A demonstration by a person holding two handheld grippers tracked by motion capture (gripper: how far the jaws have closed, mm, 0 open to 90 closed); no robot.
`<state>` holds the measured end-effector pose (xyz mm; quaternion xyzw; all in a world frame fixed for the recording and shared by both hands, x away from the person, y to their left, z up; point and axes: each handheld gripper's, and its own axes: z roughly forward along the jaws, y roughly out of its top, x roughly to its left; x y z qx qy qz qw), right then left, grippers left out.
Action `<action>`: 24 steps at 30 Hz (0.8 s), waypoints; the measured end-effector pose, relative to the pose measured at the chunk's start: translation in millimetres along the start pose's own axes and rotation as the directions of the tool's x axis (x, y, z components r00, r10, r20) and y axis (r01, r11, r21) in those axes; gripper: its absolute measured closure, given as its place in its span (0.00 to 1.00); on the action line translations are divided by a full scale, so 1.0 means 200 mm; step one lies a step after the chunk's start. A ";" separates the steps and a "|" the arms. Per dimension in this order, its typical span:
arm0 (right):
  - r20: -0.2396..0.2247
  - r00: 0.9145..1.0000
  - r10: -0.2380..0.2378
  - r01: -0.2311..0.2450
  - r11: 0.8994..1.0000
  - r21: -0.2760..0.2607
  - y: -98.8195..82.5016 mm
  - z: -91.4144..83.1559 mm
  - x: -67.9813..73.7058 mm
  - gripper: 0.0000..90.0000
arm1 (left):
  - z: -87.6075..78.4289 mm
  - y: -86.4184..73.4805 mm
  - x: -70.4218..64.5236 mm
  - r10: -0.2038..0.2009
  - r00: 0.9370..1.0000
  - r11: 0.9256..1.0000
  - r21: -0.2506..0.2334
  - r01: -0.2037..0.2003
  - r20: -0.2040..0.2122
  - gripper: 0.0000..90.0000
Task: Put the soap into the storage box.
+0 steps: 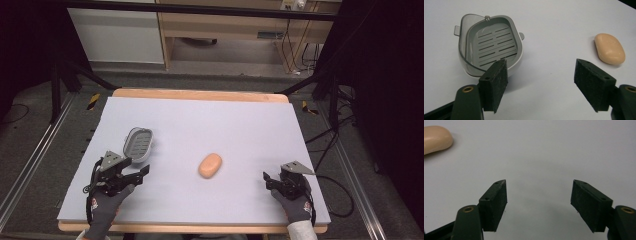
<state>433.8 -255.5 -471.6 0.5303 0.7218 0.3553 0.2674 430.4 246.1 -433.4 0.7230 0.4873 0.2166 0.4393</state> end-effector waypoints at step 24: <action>-0.031 1.000 -0.006 0.007 1.000 0.012 0.01 0.00 0.01 0.40 | 0.09 0.17 -0.17 0.056 0.996 0.998 -0.011 -0.056 0.066 0.31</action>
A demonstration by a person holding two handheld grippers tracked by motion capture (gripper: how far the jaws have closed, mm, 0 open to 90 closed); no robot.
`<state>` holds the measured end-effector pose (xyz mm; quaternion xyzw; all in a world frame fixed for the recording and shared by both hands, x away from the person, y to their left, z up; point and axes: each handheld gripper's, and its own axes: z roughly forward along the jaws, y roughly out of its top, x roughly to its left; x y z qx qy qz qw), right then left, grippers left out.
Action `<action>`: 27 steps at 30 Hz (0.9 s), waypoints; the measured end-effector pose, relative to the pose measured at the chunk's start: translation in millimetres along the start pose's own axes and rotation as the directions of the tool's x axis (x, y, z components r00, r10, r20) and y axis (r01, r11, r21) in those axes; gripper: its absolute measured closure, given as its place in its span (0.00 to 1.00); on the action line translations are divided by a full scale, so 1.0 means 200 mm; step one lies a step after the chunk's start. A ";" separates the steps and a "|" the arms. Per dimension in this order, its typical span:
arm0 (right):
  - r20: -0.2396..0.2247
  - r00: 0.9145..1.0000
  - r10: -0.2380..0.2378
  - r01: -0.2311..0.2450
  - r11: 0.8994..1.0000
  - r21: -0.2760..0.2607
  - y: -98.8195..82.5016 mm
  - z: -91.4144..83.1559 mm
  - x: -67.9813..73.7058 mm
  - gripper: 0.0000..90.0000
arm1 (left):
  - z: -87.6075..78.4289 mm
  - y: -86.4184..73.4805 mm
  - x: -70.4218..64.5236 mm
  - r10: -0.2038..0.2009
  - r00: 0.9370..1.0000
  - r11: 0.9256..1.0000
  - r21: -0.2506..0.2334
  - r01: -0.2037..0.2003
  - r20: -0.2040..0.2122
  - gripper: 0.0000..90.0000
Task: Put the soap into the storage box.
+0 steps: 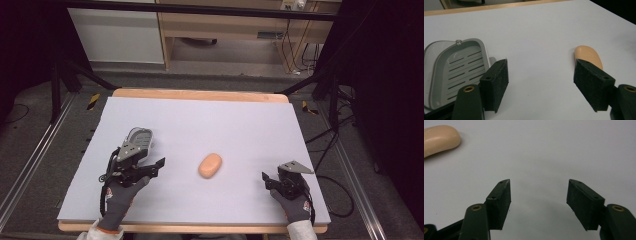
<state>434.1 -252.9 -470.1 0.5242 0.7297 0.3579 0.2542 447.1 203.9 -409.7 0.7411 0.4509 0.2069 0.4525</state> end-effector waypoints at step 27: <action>0.003 1.000 -0.013 0.013 1.000 -0.004 0.00 -0.01 0.01 0.49 | 0.19 0.12 -0.19 0.038 0.998 0.999 0.005 -0.039 0.051 0.34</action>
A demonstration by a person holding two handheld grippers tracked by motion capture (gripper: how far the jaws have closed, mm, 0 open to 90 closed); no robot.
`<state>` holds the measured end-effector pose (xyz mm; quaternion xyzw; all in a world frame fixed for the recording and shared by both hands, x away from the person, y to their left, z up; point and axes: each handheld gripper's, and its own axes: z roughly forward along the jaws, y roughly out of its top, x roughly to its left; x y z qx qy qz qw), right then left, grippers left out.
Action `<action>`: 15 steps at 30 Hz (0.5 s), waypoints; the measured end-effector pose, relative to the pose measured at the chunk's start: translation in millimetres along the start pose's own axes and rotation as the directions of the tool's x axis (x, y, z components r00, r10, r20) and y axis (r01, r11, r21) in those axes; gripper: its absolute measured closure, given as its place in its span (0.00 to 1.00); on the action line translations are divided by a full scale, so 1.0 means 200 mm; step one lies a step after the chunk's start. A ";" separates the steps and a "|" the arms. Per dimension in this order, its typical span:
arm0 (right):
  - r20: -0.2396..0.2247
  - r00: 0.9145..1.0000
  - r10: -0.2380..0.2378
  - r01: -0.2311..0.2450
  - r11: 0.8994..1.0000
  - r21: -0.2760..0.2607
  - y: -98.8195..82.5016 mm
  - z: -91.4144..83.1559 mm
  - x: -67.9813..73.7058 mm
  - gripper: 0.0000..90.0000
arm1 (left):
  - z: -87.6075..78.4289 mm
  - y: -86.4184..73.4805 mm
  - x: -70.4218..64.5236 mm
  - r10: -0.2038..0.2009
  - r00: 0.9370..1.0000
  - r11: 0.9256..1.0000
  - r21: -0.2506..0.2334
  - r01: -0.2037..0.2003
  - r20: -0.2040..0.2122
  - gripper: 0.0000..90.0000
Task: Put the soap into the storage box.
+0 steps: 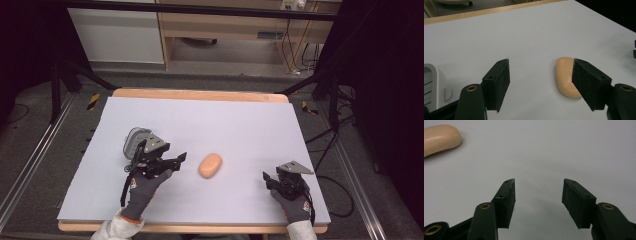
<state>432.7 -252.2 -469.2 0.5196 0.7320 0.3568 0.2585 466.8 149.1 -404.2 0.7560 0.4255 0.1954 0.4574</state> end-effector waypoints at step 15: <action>-0.001 1.000 0.013 -0.013 1.000 -0.002 0.00 0.00 0.00 0.48 | 0.14 0.06 -0.12 0.046 0.999 0.998 0.029 -0.046 0.024 0.35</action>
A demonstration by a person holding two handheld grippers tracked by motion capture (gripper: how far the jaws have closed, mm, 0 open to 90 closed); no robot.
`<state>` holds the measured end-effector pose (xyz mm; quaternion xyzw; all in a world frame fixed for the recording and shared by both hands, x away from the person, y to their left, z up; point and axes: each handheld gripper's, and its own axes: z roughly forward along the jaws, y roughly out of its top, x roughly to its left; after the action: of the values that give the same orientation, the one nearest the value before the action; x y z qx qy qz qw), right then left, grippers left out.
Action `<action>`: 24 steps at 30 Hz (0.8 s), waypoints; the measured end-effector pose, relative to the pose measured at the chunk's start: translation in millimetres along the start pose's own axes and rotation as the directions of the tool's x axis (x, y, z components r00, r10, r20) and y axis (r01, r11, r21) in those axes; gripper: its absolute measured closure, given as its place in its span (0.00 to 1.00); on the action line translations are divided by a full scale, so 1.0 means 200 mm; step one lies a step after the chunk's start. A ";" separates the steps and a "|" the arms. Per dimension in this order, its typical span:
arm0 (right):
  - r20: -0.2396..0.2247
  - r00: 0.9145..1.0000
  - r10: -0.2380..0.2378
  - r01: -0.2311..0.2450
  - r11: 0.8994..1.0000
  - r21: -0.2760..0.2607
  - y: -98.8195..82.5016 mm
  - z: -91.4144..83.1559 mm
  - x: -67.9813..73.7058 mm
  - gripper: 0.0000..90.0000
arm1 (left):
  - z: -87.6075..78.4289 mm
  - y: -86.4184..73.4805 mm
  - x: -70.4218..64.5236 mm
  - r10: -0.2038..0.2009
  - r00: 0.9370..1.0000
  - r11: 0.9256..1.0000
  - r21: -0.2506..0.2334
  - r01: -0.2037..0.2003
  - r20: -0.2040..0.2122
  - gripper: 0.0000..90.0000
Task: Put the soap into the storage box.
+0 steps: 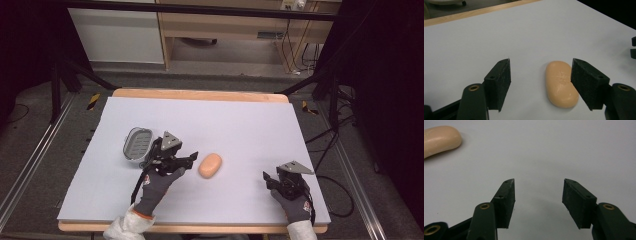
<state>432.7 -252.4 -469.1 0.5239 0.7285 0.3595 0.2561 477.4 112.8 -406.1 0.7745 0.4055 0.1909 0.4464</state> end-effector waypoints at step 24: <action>-0.006 1.000 0.004 -0.004 1.000 -0.013 0.00 -0.01 -0.01 0.48 | 0.19 0.00 -0.13 0.077 0.997 0.992 0.103 -0.078 0.015 0.29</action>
<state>432.4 -254.0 -467.7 0.5226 0.7258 0.3665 0.2564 487.4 70.6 -424.2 0.8129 0.3819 0.1825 0.4000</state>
